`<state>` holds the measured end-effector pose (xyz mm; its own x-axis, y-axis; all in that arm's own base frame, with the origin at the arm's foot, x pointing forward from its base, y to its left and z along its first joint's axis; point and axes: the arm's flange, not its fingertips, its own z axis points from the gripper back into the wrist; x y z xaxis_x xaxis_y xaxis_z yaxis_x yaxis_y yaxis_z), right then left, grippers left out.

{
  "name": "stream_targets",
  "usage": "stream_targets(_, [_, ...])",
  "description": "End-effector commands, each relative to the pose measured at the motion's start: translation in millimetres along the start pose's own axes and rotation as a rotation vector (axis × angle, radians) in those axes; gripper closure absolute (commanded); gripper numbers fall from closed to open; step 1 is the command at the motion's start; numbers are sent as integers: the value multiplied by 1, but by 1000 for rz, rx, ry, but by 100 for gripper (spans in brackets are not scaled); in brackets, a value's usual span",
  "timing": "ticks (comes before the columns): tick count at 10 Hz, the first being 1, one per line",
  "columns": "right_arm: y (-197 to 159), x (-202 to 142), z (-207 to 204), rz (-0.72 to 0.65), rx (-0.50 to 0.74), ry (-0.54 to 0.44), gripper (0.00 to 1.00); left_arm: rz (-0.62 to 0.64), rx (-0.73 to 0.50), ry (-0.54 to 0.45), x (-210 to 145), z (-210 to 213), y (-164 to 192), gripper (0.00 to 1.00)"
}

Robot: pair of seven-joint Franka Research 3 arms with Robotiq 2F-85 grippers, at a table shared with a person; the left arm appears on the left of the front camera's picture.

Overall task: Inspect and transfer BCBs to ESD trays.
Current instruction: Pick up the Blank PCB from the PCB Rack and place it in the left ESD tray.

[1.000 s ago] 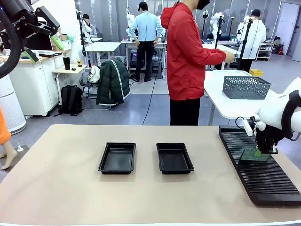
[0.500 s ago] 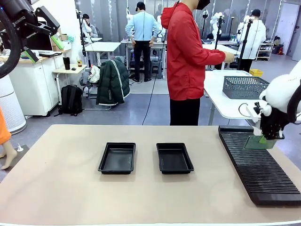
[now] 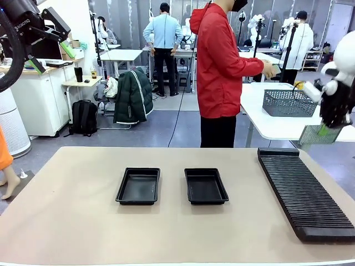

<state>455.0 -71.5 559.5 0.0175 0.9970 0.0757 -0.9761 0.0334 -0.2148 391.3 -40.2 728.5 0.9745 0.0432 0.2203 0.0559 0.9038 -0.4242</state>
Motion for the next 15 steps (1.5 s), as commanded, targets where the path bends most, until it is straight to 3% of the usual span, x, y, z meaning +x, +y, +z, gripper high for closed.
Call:
stream_targets(1, [-17,-5,41,-25,24,33,100,-6,2,-1,0,0,1,0])
stream_targets(6, [-41,-9,100,-45,38,-15,100,-6,2,-1,0,0,1,0])
stream_targets(15, [-34,-6,97,-19,21,8,100,-6,2,-1,0,0,1,0])
